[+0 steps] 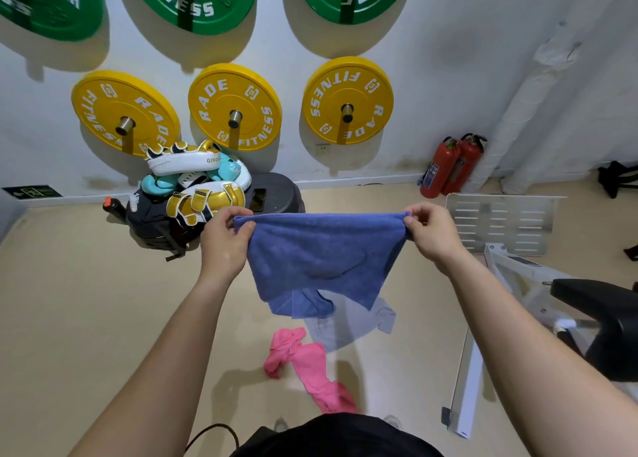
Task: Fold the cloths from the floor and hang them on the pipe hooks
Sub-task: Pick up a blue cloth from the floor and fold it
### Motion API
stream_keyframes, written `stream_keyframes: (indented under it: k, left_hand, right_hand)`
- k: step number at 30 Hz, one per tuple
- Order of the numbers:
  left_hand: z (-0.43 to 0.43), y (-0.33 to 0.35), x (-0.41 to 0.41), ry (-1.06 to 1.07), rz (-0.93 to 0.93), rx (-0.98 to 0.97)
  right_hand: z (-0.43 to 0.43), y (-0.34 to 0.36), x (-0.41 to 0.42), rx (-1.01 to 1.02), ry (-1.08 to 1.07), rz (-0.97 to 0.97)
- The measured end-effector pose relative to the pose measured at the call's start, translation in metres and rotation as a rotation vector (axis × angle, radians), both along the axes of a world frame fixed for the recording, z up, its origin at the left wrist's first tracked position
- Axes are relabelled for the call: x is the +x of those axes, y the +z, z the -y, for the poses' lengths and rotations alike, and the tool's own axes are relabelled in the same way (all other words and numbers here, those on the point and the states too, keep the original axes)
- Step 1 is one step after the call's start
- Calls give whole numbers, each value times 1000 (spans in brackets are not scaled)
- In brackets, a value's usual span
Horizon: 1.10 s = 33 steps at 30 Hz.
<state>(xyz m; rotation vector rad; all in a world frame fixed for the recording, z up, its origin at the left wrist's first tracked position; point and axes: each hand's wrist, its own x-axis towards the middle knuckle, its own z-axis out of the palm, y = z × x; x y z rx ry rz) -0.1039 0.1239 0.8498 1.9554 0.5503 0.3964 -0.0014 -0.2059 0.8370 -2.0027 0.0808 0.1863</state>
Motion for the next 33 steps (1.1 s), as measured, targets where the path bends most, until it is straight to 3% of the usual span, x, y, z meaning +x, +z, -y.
stream_keyframes:
  k: [6,10,15,20,27,33]
  left_hand:
    - [3,3,0,-33,-41,29]
    - [9,1,-3,-90,-53,-103]
    - [18,-3,-5,-142,-27,-277]
    - [20,0,0,-26,2,-379]
    - [40,-19,22,260,-134,-346]
    - [104,-35,9,18,-147,-483]
  right_hand:
    - [-3,21,-3,176,10,29]
    - [0,26,-2,278,-55,-22]
    - [2,27,-7,244,-117,-16]
    - [3,24,-5,213,-160,-14]
    - [-19,10,1,97,-321,-58]
    - [-73,-13,-59,340,-160,-202]
